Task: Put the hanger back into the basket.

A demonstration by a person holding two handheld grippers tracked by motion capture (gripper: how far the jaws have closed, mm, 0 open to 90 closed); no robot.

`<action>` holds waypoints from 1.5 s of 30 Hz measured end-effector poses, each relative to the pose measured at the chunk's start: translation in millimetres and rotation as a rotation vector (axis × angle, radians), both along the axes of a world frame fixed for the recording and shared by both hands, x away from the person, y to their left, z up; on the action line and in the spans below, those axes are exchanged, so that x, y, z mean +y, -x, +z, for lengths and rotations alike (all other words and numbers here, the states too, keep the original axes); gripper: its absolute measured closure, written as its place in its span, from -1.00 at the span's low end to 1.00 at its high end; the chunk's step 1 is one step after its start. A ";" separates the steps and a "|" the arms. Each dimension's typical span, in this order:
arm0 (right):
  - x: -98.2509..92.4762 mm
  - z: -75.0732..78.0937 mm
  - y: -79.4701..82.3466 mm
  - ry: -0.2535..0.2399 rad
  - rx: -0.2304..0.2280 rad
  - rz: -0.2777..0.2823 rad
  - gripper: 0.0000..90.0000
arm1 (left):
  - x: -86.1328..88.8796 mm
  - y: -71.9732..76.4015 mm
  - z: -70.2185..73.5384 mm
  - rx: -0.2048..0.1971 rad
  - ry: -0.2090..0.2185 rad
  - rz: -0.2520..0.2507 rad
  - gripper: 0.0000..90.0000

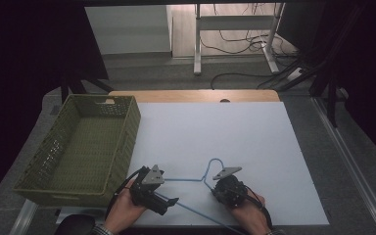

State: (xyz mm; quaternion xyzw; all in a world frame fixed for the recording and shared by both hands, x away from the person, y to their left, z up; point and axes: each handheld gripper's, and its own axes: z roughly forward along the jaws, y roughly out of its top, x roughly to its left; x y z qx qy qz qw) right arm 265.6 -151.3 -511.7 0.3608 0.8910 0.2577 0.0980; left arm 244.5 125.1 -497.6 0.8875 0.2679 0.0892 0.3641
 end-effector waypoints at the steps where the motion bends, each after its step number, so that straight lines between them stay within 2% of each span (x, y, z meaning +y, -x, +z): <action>1: 0.5 -0.1 0.1 0.001 0.000 -0.004 0.90 | -0.3 0.0 -0.3 0.000 -0.004 0.001 -1.00; 6: 2.5 -0.1 1.7 0.003 -0.006 -0.023 0.93 | -1.3 -1.2 -0.8 0.019 0.007 0.005 -1.00; 10: 1.8 1.6 2.1 -0.010 -0.007 -0.032 0.93 | -4.5 -4.6 1.7 0.043 0.038 0.009 -1.00; 13: 0.6 5.8 3.2 -0.029 -0.026 -0.038 0.93 | -10.5 -9.0 5.0 0.051 0.032 0.009 -1.00; 15: 0.1 7.7 4.3 -0.038 -0.031 -0.041 0.93 | -16.1 -13.2 8.3 0.050 0.014 0.012 -1.00; 19: 0.3 9.5 6.1 -0.047 -0.037 -0.037 0.93 | -27.2 -26.1 17.9 0.047 0.035 0.005 -0.99; 23: 0.2 11.9 7.7 -0.054 -0.045 -0.038 0.93 | -44.8 -42.9 23.6 0.029 0.014 0.010 -0.93; 27: -0.6 14.0 8.7 -0.066 -0.055 -0.036 0.93 | -60.0 -61.7 23.2 0.055 0.033 0.001 -0.78; 33: -0.9 15.8 9.8 -0.073 -0.061 -0.033 0.93 | -79.7 -82.9 15.5 0.133 0.059 -0.044 -0.31; 34: -0.9 15.9 10.0 -0.073 -0.062 -0.033 0.93 | -82.7 -85.9 14.2 0.145 0.052 -0.049 -0.22; 37: -0.8 16.6 10.8 -0.075 -0.064 -0.032 0.93 | -90.6 -92.9 10.1 0.172 0.044 -0.039 -0.06; 38: -0.9 17.0 11.1 -0.073 -0.067 -0.031 0.93 | -91.4 -95.6 9.4 0.179 0.031 -0.044 -0.04; 45: -0.8 18.4 12.4 -0.075 -0.076 -0.023 0.93 | -95.7 -103.2 3.3 0.259 0.067 -0.040 0.28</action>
